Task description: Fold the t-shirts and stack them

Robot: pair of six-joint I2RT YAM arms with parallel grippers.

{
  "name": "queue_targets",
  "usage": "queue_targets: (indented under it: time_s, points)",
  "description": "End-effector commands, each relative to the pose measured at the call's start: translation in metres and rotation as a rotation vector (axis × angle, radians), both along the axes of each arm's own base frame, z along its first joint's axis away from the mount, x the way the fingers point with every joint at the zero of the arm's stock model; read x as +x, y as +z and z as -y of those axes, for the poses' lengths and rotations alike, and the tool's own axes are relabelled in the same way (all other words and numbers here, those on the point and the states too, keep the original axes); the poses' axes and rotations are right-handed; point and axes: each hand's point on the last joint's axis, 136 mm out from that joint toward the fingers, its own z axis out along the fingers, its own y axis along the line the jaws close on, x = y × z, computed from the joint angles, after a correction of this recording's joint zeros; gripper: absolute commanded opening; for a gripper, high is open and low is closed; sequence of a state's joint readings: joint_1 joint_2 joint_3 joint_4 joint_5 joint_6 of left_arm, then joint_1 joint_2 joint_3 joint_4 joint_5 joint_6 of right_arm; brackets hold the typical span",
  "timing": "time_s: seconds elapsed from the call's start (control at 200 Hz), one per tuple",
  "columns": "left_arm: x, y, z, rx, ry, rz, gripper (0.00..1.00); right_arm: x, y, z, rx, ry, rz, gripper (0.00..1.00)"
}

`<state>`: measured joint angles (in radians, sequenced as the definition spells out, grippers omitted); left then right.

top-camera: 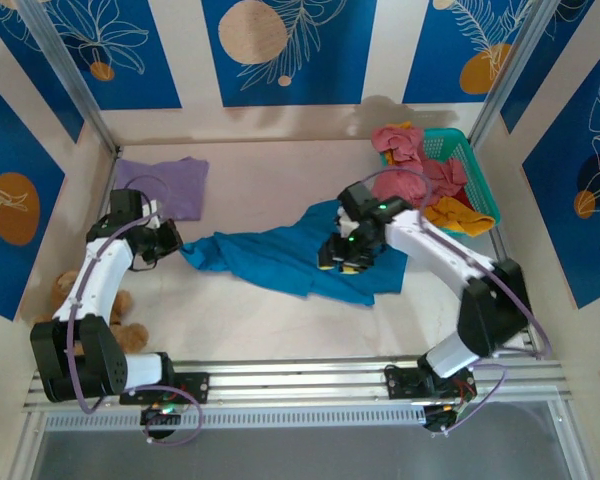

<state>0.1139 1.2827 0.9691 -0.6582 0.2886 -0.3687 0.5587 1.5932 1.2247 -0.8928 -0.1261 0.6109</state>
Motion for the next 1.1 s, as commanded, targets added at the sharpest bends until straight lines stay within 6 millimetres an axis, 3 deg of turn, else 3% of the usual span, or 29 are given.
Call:
queue_targets:
  time_s: [0.0, 0.155, 0.32, 0.63, 0.82, 0.985, 1.095]
  points:
    - [0.003, 0.01, 0.001, -0.013, -0.006, 0.042, 0.0, 0.012, -0.021, -0.036, 0.024, 0.014, -0.058, 0.5]
    - [0.004, 0.013, 0.002, -0.02, -0.009, 0.046, 0.0, 0.015, -0.054, -0.057, -0.045, 0.058, -0.109, 0.44]
    - [0.005, 0.014, 0.004, -0.037, -0.002, 0.053, 0.0, 0.022, -0.076, -0.056, -0.111, 0.049, -0.117, 0.41]
    - [0.005, 0.016, 0.004, -0.041, -0.001, 0.057, 0.0, 0.02, -0.079, -0.036, -0.289, 0.061, -0.074, 0.5]
    - [0.006, 0.017, 0.005, -0.042, 0.001, 0.06, 0.0, 0.016, -0.085, -0.038, -0.223, 0.048, -0.1, 0.49]
    - [0.005, 0.017, 0.005, -0.042, -0.002, 0.057, 0.0, 0.019, -0.08, -0.055, -0.117, 0.071, -0.09, 0.31]
    - [0.005, 0.019, 0.005, -0.041, -0.002, 0.059, 0.0, 0.021, -0.071, -0.056, -0.117, 0.081, -0.076, 0.09]
